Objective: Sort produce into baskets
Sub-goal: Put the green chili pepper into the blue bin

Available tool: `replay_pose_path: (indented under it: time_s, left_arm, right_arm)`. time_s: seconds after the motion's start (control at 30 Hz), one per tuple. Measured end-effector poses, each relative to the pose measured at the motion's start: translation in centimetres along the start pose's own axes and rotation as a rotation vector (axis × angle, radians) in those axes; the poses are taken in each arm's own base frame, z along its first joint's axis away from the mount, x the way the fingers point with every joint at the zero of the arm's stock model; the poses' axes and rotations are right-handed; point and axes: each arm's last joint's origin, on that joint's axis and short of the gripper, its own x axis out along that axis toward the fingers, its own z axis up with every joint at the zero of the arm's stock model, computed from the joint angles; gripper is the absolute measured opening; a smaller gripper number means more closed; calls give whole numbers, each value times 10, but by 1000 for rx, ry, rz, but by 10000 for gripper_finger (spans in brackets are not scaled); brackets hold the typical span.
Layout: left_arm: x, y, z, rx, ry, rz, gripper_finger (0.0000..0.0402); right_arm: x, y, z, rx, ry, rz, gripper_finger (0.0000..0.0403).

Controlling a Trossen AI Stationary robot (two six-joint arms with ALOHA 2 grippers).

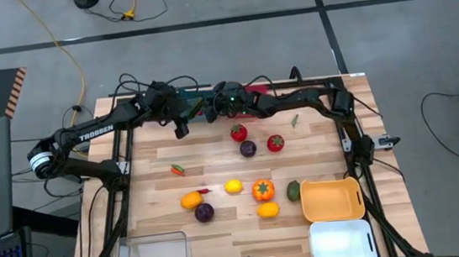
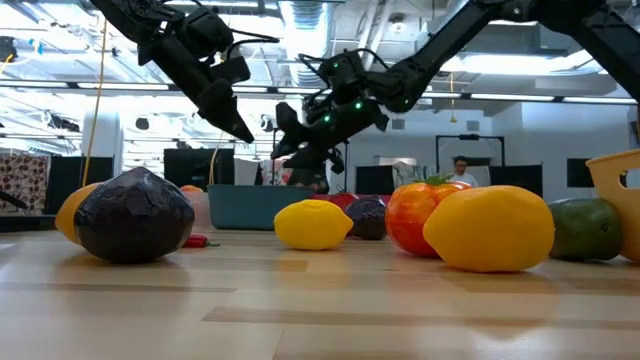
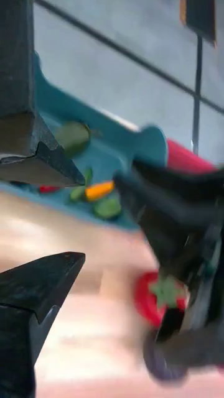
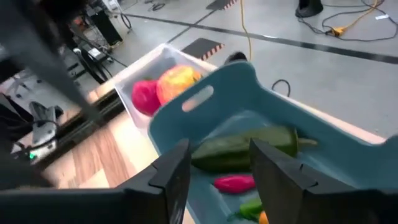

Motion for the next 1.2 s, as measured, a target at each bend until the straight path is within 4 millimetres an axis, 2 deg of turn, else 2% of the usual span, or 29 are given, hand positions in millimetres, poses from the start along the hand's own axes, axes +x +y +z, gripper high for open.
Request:
replay_pose_path:
  time_s: [0.13,0.37,0.6,0.77,1.03,1.2]
  left_arm:
    - [1,-11,1,20,-16,-138,171]
    - [1,-46,0,102,55,-301,171]
    - [-4,-82,-7,175,188,-411,171]
    - [-9,-96,-15,145,323,-399,171]
    - [-13,-106,-24,107,428,-415,171]
    - [-9,-112,-41,95,490,-421,171]
  right_arm:
    - [-16,1,17,-89,33,-22,190]
    - [-51,10,45,-270,83,-36,182]
    - [-80,19,61,-320,131,-38,183]
    - [-92,24,62,-329,188,-41,182]
    - [-92,31,50,-347,256,-33,182]
    - [-93,36,46,-357,272,-23,182]
